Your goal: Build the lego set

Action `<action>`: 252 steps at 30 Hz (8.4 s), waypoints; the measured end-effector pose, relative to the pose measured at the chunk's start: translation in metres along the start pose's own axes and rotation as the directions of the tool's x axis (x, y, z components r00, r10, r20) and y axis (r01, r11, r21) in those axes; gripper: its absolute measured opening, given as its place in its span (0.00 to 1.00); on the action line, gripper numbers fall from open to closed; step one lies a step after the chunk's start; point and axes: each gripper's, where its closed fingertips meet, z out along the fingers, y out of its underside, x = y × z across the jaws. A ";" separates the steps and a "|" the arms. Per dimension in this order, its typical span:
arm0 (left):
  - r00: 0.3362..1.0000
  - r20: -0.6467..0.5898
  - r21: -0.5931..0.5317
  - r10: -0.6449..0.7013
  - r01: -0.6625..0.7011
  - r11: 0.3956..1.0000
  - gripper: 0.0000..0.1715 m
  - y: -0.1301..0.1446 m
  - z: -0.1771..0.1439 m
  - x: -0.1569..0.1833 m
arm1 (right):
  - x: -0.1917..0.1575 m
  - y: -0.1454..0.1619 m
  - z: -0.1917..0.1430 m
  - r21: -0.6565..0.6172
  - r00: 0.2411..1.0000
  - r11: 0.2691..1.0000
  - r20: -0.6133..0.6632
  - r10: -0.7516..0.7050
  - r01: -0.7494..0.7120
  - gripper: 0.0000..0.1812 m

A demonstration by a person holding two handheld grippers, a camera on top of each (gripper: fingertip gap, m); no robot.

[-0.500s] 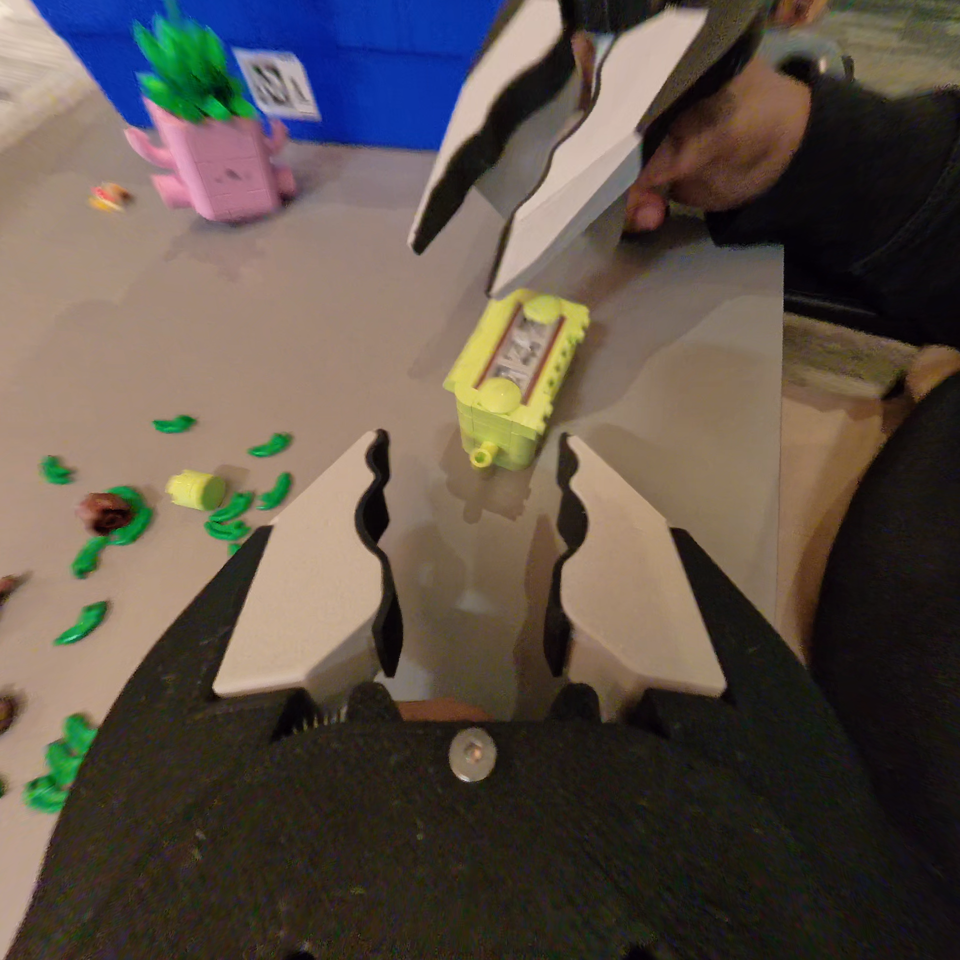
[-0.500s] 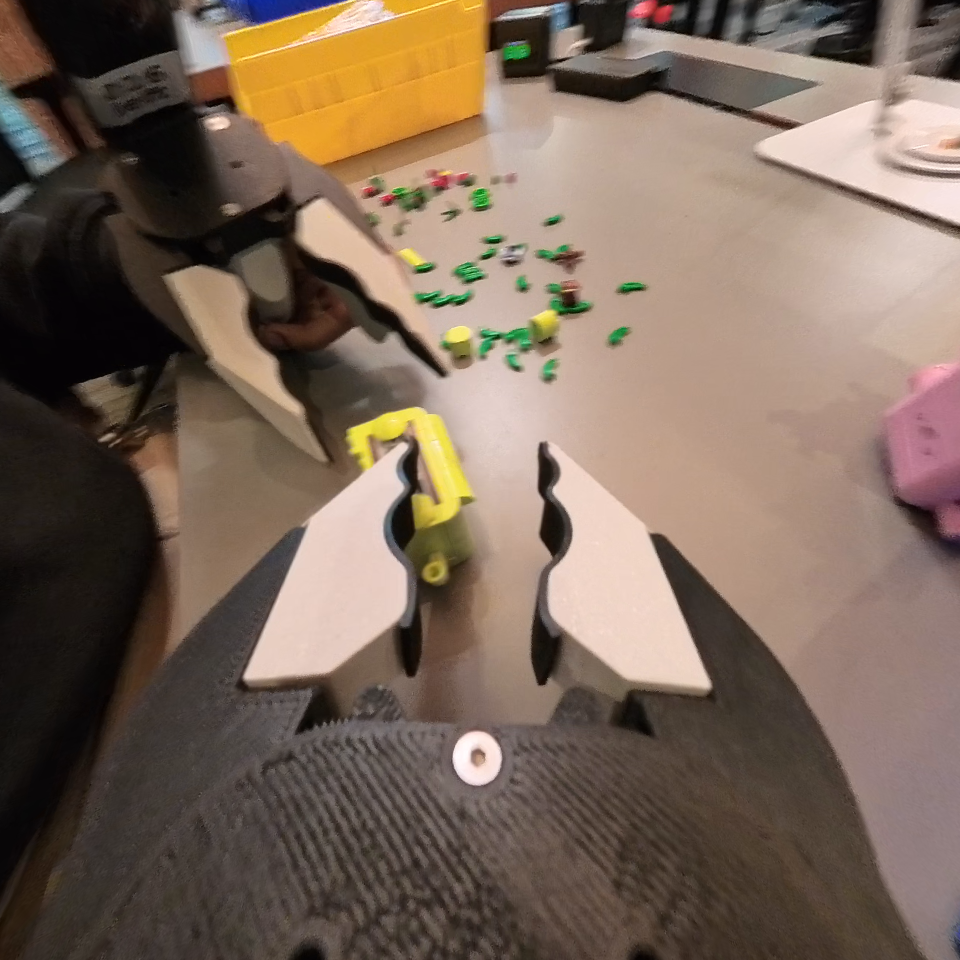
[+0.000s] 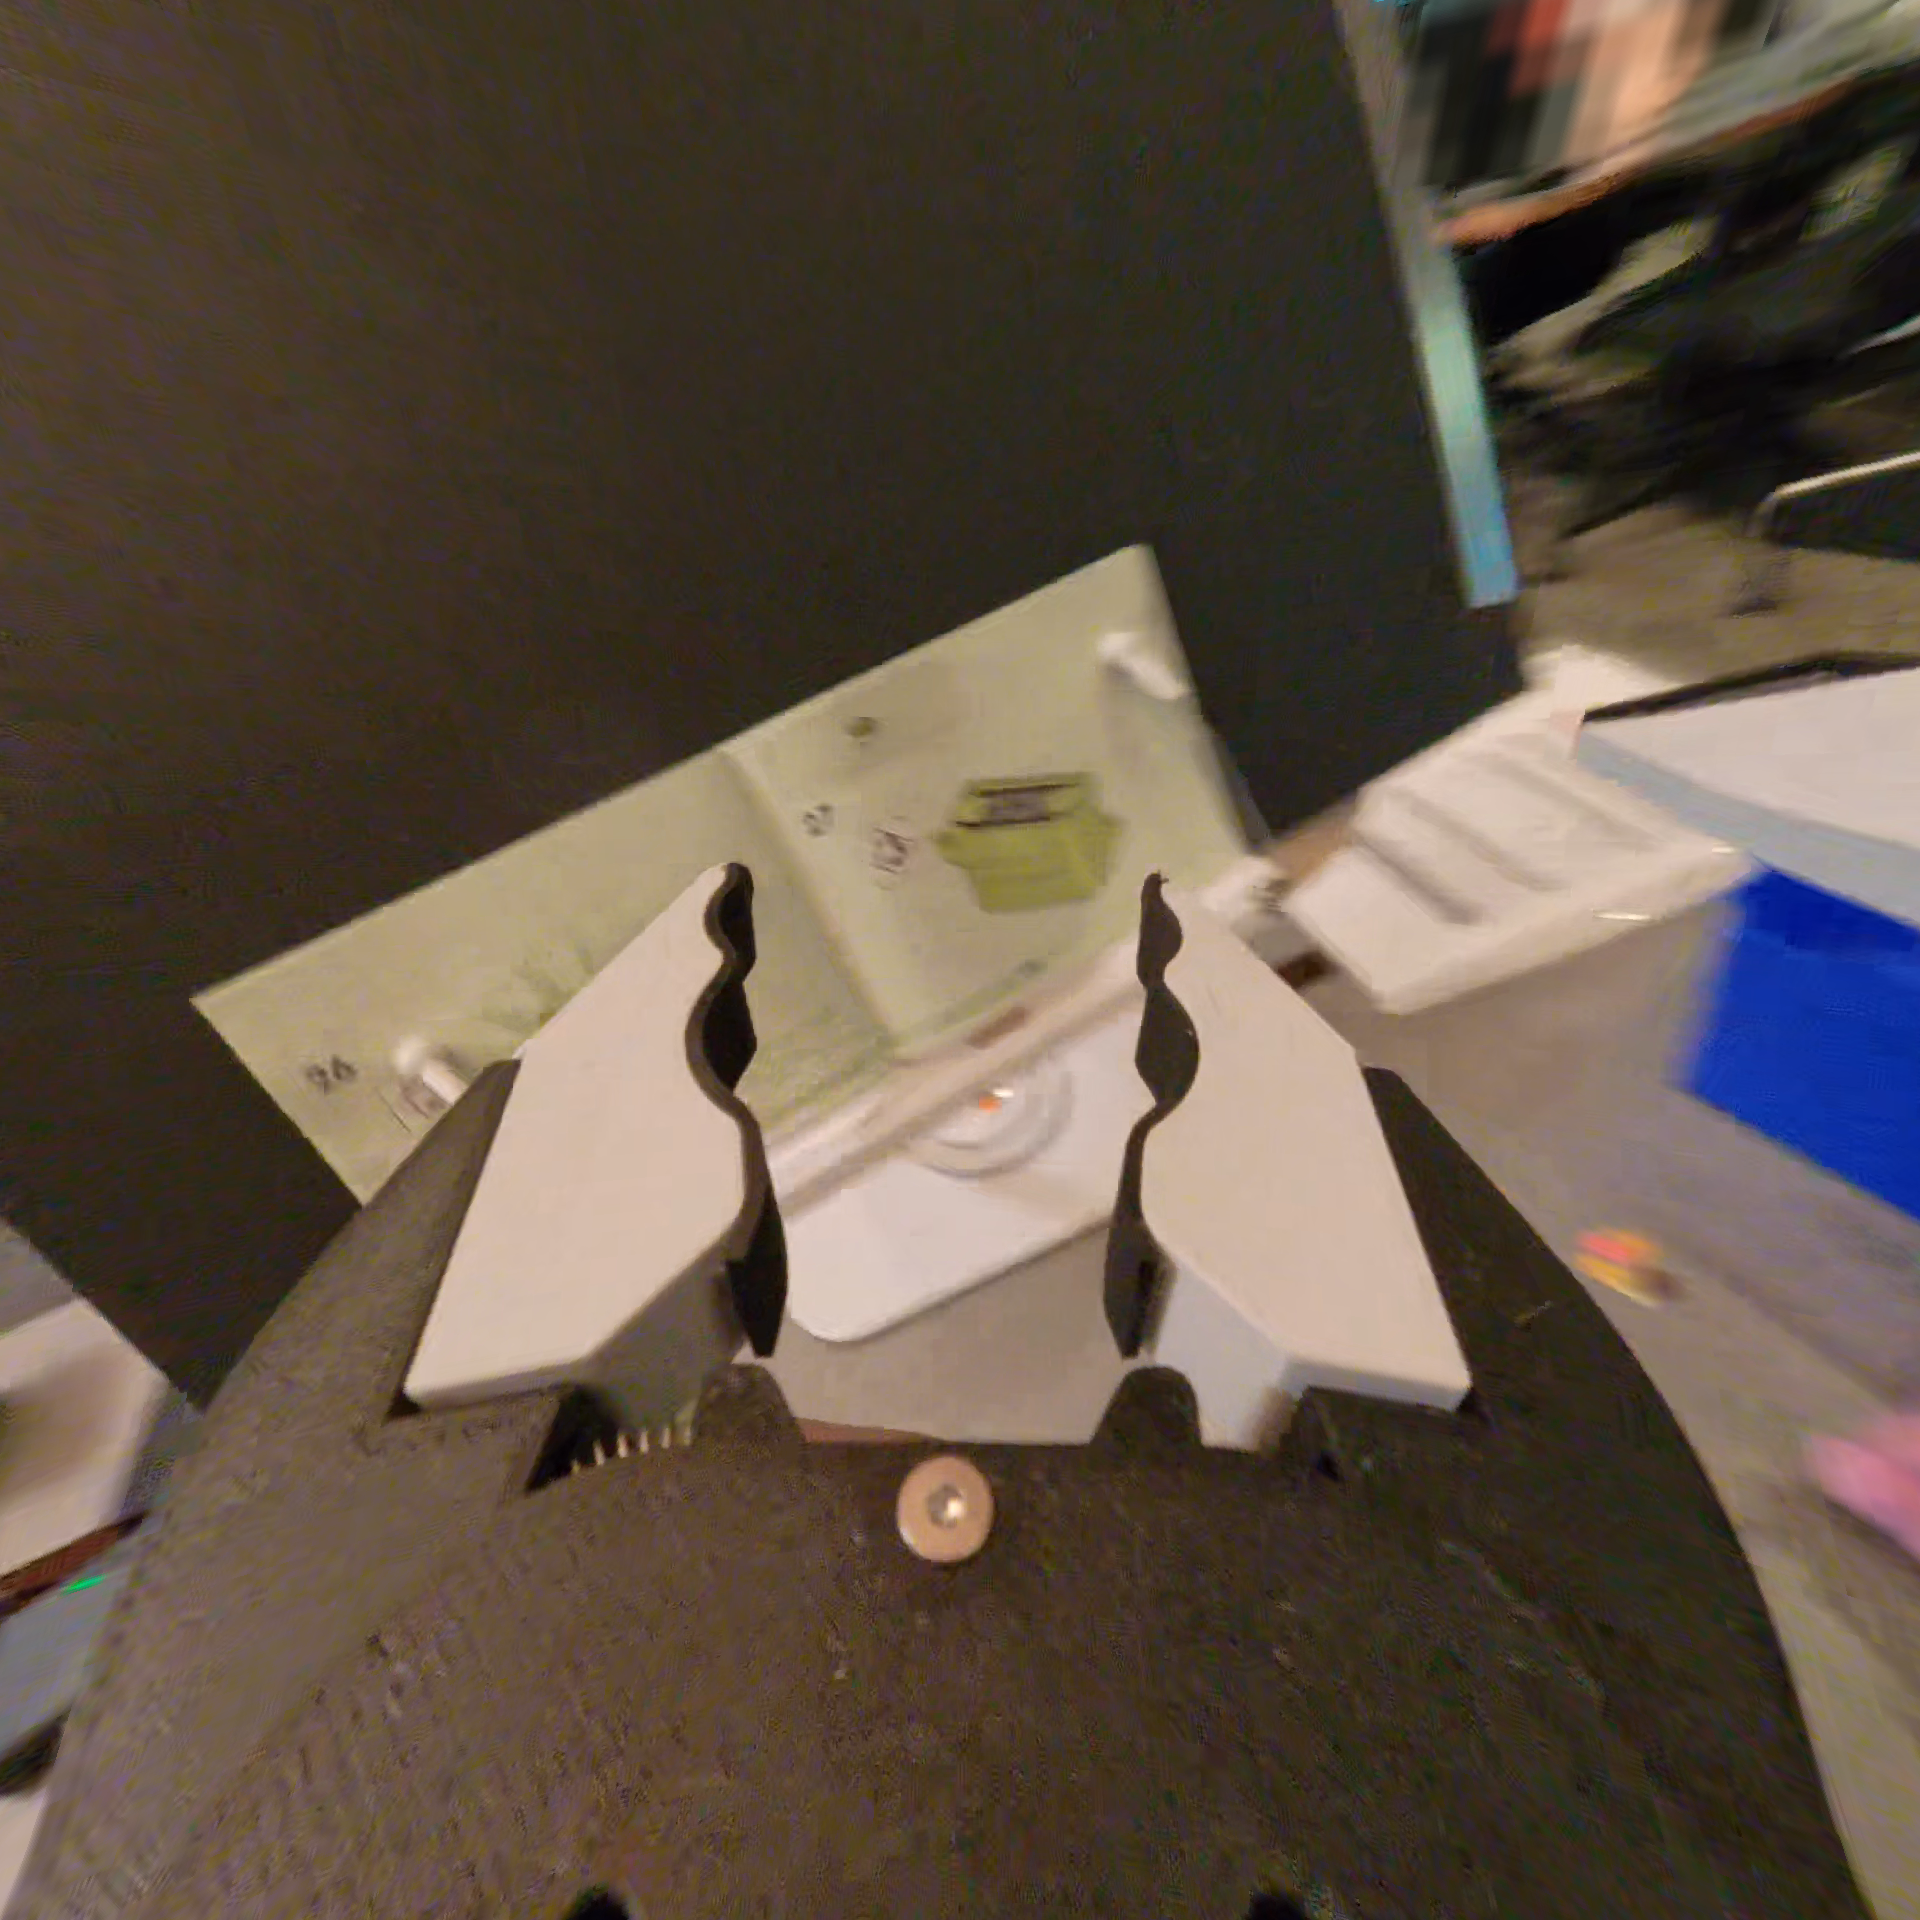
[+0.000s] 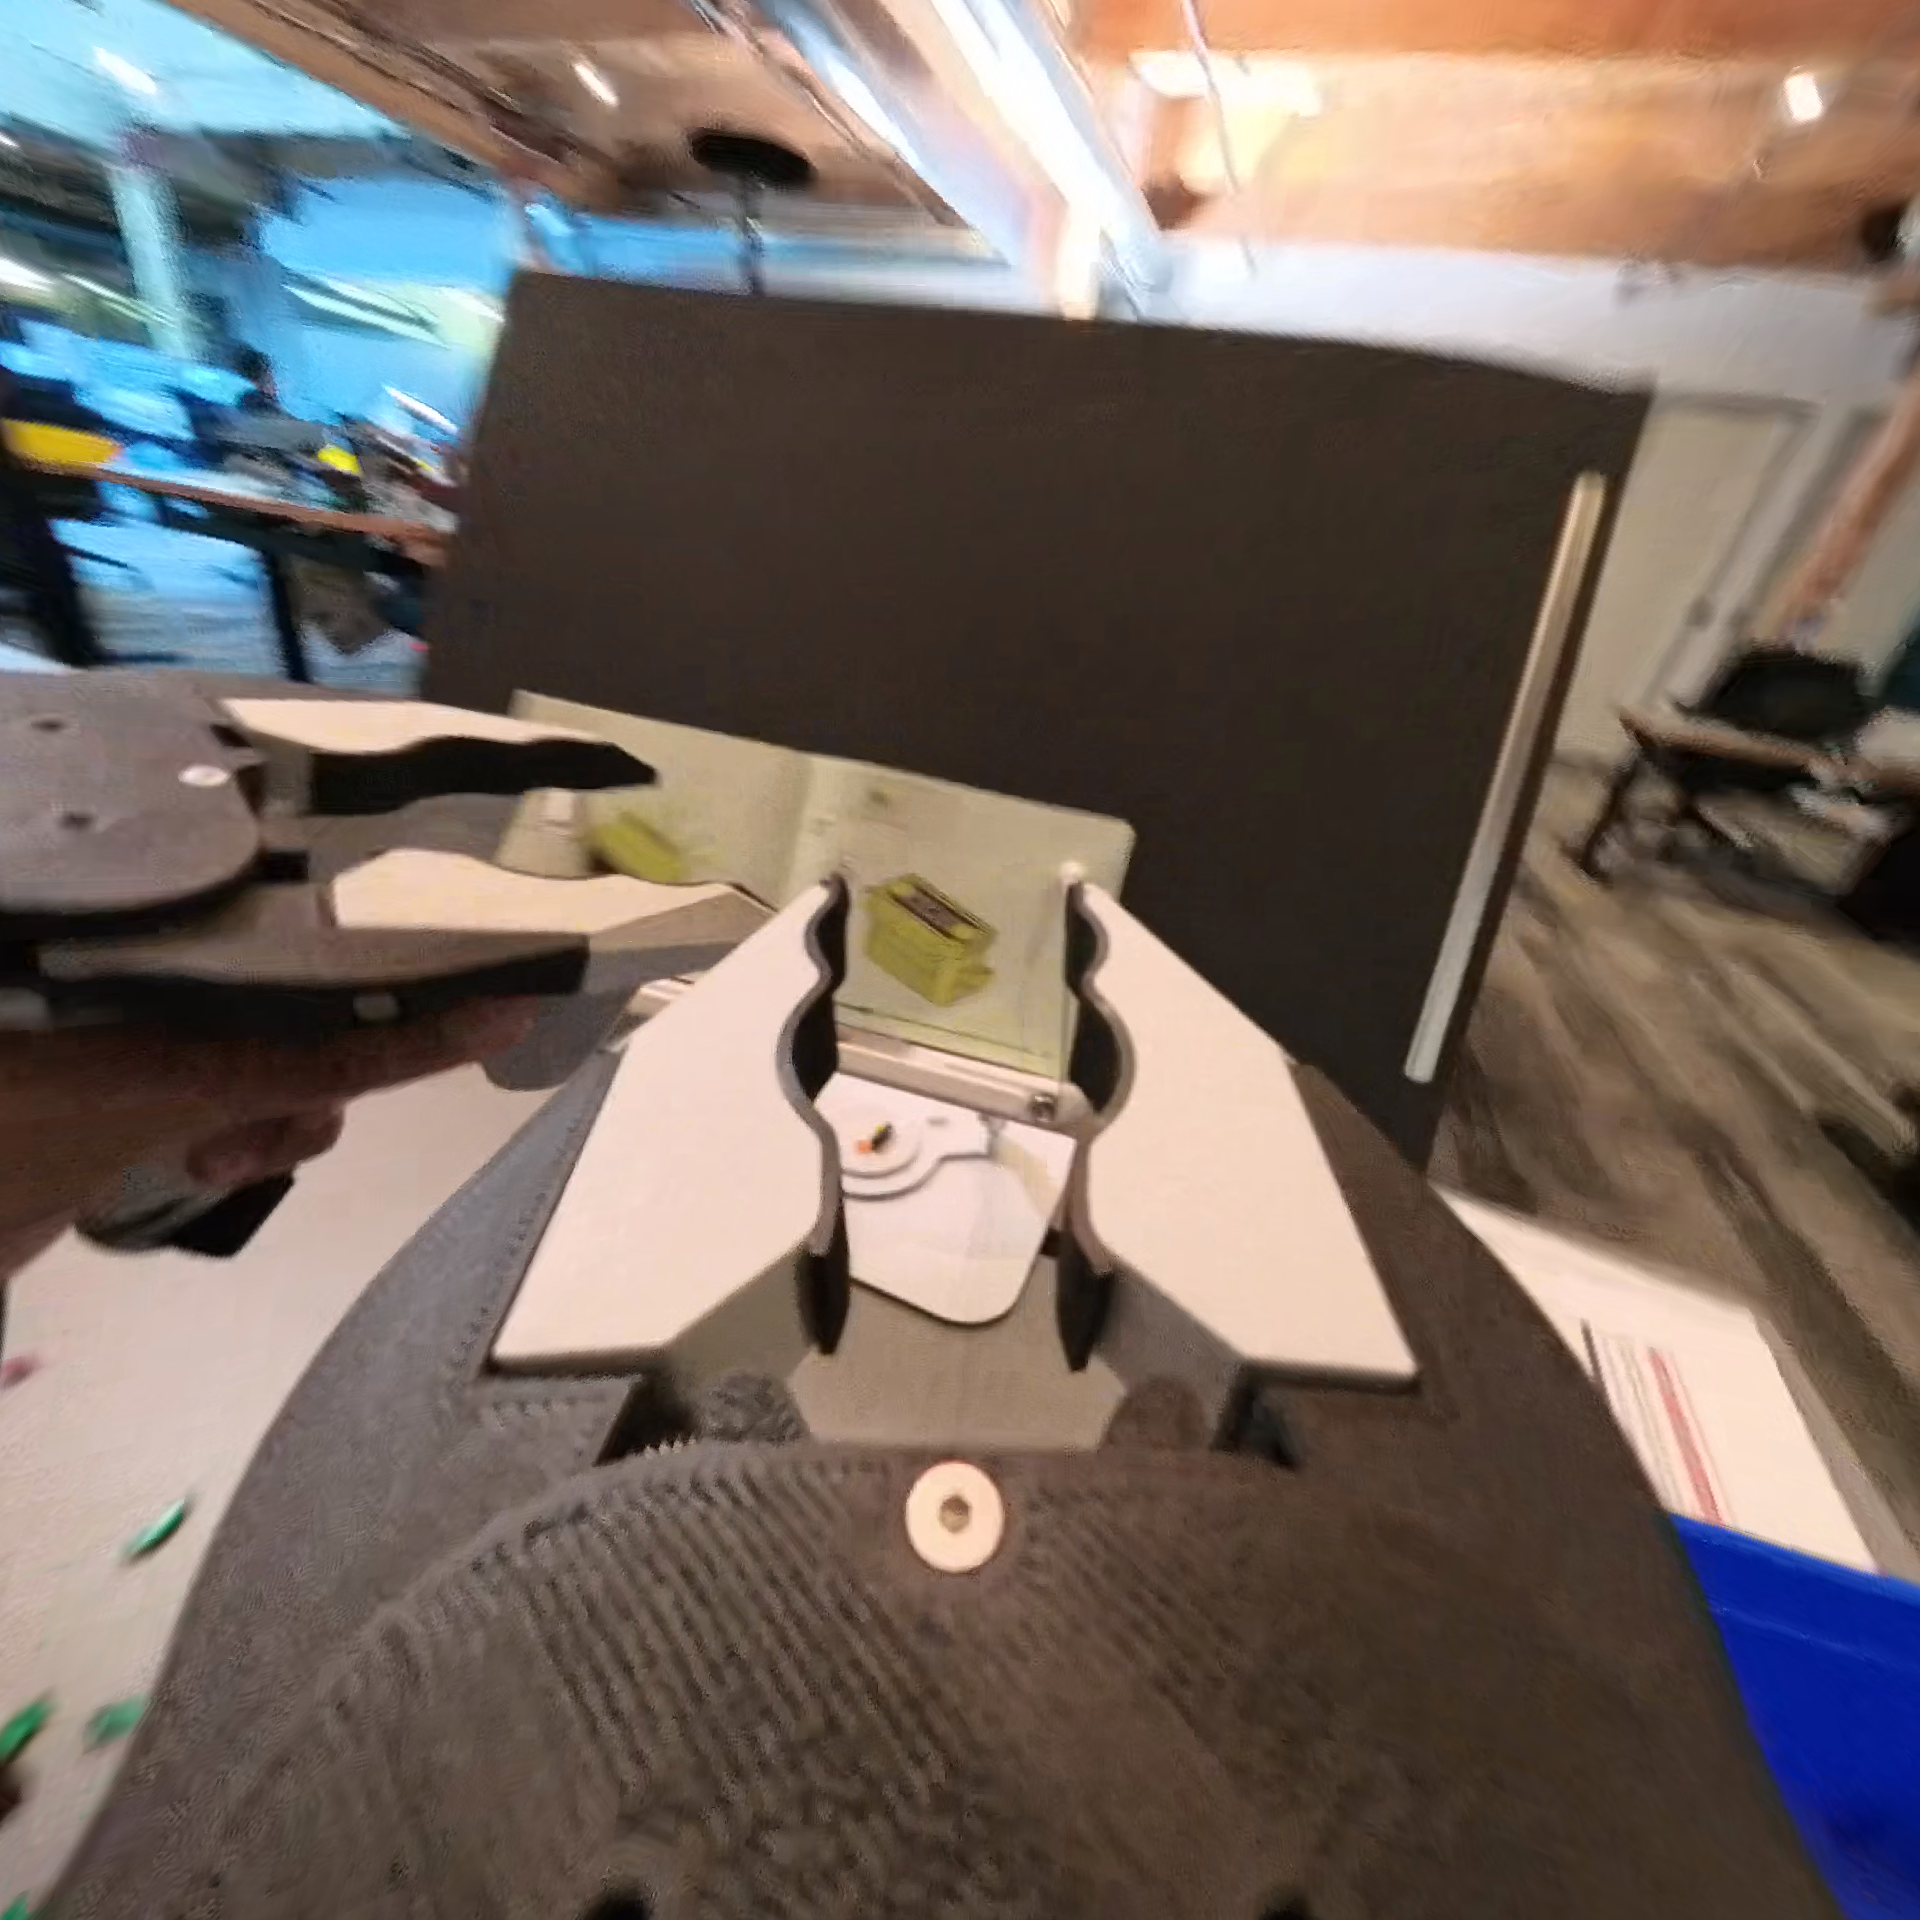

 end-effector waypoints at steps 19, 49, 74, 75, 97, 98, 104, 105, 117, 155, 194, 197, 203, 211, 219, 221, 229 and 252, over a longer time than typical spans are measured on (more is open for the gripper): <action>0.962 0.261 0.035 0.083 -0.095 0.995 0.41 0.032 0.082 -0.011 | 0.035 0.097 0.113 -0.157 0.981 0.969 -0.038 0.188 -0.192 0.01; 0.976 0.216 0.084 0.005 -0.023 0.996 0.31 0.032 0.079 -0.016 | 0.029 0.092 0.097 0.025 0.972 0.972 0.028 0.231 -0.232 0.00; 0.896 -0.240 0.128 -0.374 0.411 0.903 0.28 0.008 -0.007 -0.094 | -0.017 0.040 0.088 -0.047 0.984 0.989 0.107 0.145 -0.141 0.17; 0.879 -0.273 0.105 -0.391 0.431 0.896 0.28 0.011 -0.010 -0.095 | -0.031 0.045 0.093 -0.105 0.970 0.981 0.164 0.181 -0.165 0.16; 0.865 -0.055 -0.050 -0.499 0.497 0.867 0.06 0.083 0.031 -0.125 | -0.152 0.022 0.155 -0.102 0.408 0.577 0.804 -0.432 0.810 0.01; 0.860 -0.071 -0.046 -0.505 0.503 0.863 0.06 0.083 0.031 -0.125 | -0.150 0.020 0.158 -0.117 0.428 0.597 0.805 -0.410 0.793 0.00; 0.794 -0.183 -0.051 -0.580 0.581 0.812 0.01 0.080 0.029 -0.122 | -0.119 0.008 0.174 -0.227 0.601 0.700 0.720 -0.348 0.677 0.00; 0.795 -0.183 -0.057 -0.579 0.579 0.813 0.00 0.082 0.028 -0.123 | -0.112 0.006 0.178 -0.250 0.639 0.719 0.691 -0.337 0.649 0.00; 0.848 -0.245 -0.112 -0.471 0.458 0.882 0.00 0.085 0.011 -0.115 | -0.121 0.018 0.184 -0.258 0.704 0.763 0.626 -0.334 0.592 0.00; 0.974 -0.208 -0.047 -0.094 0.086 0.995 0.17 0.040 -0.193 -0.056 | -0.124 -0.022 -0.211 -0.119 0.874 0.993 0.482 0.059 -0.001 0.20; 0.706 -0.691 -0.237 -0.157 -0.016 0.971 0.39 0.210 -0.303 0.176 | -0.159 0.215 -0.270 -0.525 0.846 0.828 0.518 0.127 0.197 0.35; 0.701 -0.692 -0.246 -0.174 -0.002 0.969 0.39 0.210 -0.302 0.175 | -0.157 0.216 -0.268 -0.523 0.855 0.827 0.507 0.108 0.205 0.34; 0.695 -0.686 -0.280 -0.216 0.023 0.960 0.38 0.211 -0.300 0.173 | -0.156 0.216 -0.267 -0.518 0.863 0.828 0.497 0.089 0.213 0.34; 0.693 -0.686 -0.299 -0.222 0.010 0.954 0.39 0.214 -0.299 0.174 | -0.161 0.217 -0.265 -0.525 0.854 0.823 0.510 0.100 0.217 0.33; 0.692 -0.684 -0.308 -0.230 0.012 0.951 0.39 0.216 -0.298 0.173 | -0.163 0.220 -0.265 -0.544 0.851 0.812 0.511 0.122 0.211 0.29; 0.692 -0.682 -0.311 -0.236 0.017 0.950 0.39 0.216 -0.297 0.173 | -0.164 0.220 -0.265 -0.543 0.849 0.812 0.515 0.121 0.213 0.28; 0.687 -0.675 -0.317 -0.271 0.061 0.946 0.38 0.213 -0.296 0.168 | -0.164 0.220 -0.266 -0.549 0.849 0.810 0.512 0.131 0.206 0.26; -0.033 -0.758 -0.542 -0.652 0.588 0.601 0.40 0.131 -0.334 0.186 | -0.183 0.104 -0.269 -0.463 0.289 0.582 0.559 0.777 -0.669 0.25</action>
